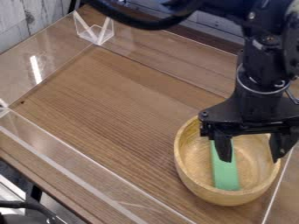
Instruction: Put the green block in the brown bowl
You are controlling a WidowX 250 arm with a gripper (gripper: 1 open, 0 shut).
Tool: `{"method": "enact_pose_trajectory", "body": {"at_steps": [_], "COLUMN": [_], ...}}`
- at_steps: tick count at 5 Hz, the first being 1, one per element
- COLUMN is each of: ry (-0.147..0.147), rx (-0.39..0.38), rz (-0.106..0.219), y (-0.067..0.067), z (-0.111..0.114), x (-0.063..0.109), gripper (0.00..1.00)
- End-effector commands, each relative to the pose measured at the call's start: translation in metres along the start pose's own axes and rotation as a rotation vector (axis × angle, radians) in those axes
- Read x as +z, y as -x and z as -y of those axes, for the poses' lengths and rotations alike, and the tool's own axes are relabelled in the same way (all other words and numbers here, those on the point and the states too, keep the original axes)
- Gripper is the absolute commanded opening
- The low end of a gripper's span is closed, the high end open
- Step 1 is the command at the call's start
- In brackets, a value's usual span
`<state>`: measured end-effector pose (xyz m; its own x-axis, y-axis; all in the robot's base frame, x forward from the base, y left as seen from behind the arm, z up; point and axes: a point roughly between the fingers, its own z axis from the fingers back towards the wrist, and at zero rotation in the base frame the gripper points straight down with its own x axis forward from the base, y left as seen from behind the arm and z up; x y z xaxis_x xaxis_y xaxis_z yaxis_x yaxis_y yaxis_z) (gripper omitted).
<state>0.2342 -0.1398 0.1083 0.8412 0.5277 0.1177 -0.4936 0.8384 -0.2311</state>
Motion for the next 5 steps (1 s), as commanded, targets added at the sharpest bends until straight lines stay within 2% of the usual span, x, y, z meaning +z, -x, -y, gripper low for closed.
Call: {"method": "enact_pose_trajectory", "body": {"at_steps": [1, 2, 3, 5], "ry": [0.023, 0.025, 0.019, -0.020], "rx": [0.007, -0.032, -0.058, 0.090], "rz": [0.023, 0.013, 0.004, 0.032], "y": [-0.002, 0.002, 0.002, -0.005], "z": [0.009, 0.020, 0.021, 0.011], "x": [0.003, 0.006, 0.004, -0.004], "gripper": [1.00, 1.00, 1.00, 1.00]}}
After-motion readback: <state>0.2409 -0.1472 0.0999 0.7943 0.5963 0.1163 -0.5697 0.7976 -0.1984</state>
